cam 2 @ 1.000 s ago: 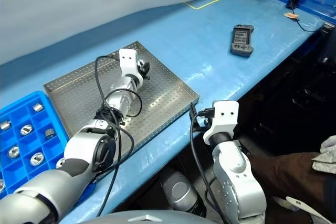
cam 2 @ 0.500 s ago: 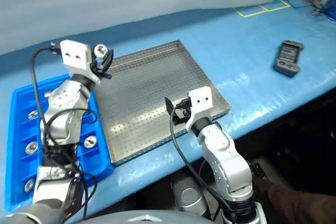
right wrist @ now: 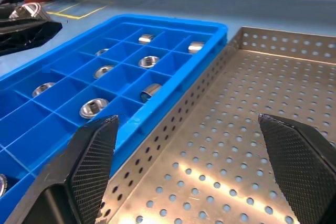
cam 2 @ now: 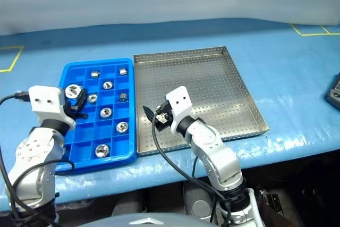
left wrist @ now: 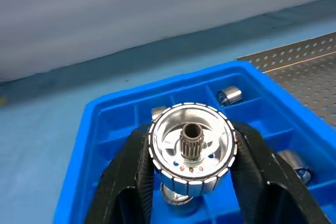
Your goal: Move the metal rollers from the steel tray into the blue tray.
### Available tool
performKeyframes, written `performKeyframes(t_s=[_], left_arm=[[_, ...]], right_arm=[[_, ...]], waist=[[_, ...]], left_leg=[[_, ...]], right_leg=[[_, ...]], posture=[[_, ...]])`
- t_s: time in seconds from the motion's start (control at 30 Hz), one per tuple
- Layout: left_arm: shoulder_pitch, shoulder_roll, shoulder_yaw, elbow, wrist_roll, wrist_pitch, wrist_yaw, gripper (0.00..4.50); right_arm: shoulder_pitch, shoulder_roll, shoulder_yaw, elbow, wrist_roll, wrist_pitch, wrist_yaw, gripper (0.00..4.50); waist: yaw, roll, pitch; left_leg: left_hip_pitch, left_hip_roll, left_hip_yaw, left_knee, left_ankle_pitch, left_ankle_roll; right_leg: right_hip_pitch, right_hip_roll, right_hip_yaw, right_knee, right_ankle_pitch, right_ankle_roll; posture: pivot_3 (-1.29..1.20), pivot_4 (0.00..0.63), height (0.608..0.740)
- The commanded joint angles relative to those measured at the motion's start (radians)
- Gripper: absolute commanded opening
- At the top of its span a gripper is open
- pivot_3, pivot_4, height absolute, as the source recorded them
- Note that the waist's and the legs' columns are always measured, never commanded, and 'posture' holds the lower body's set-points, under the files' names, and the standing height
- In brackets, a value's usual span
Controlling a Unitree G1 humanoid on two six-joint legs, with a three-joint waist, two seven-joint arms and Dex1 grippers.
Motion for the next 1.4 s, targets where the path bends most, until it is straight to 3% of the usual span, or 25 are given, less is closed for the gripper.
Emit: performKeyframes(t_s=[0.03,0.3,0.73,1.0,1.4], left_arm=[[0.04,-0.015,0.01,-0.044,0.011,-0.012,0.021,1.71],[0.091,-0.06,-0.027,0.035,0.001,-0.041,0.021,1.71],[0.171,-0.089,-0.075,0.005,-0.01,0.058,0.031,1.71],[0.132,-0.095,-0.052,-0.006,-0.05,0.079,0.019,4.38],[0.073,-0.022,-0.045,0.007,-0.073,-0.133,-0.099,4.47]], right_arm=[[-0.016,-0.006,0.021,-0.013,-0.001,-0.037,0.026,4.5],[-0.01,-0.009,0.029,-0.016,-0.005,-0.037,0.026,4.5],[0.02,-0.013,0.008,-0.044,-0.013,-0.033,-0.005,4.5],[0.027,-0.014,0.007,-0.053,-0.012,-0.037,-0.015,4.5],[0.053,-0.095,-0.061,-0.087,0.002,-0.042,0.024,4.5]], waist=[[0.014,0.0,0.0],[0.034,0.0,0.0],[0.015,0.002,-0.001],[0.016,0.004,-0.004],[-0.008,0.004,-0.004]], left_leg=[[0.0,0.0,0.0,0.0,0.0,0.0],[0.003,0.001,-0.002,0.003,0.0,-0.001],[0.003,0.001,-0.001,0.004,0.0,0.0],[0.005,0.001,-0.001,0.004,0.0,0.0],[0.004,0.001,-0.001,0.006,0.0,0.0]], right_leg=[[0.0,0.0,0.0,0.0,0.0,0.0],[0.005,0.0,-0.003,0.0,-0.003,-0.005],[0.005,0.001,-0.002,0.0,-0.003,-0.005],[0.006,0.0,-0.002,0.001,-0.003,-0.005],[0.006,0.001,-0.002,0.001,-0.003,-0.005]], posture=[[-0.01,0.15,0.74],[-0.04,0.15,0.74],[-0.09,0.15,0.74],[-0.1,0.15,0.74],[-0.14,0.15,0.74]])
